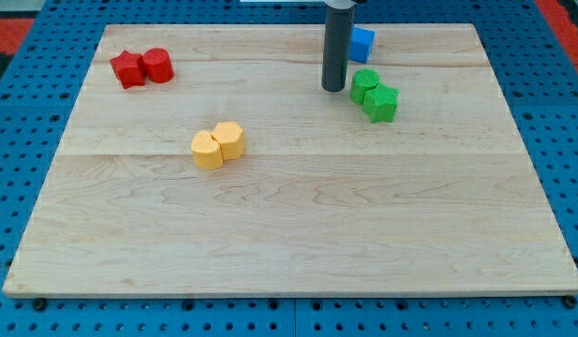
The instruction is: Slightly move the green circle to the top of the green star
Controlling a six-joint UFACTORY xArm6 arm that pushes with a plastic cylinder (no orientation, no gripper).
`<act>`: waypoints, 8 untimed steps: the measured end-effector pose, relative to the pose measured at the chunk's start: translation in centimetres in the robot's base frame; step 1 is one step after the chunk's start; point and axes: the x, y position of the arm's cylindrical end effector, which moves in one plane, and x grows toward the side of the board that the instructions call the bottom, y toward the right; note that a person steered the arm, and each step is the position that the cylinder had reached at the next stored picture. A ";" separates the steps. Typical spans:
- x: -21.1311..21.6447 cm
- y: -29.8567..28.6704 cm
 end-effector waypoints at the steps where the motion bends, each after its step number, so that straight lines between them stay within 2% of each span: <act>1: 0.6 0.8; 6: 0.5 2.5; 8: -0.8 -8.1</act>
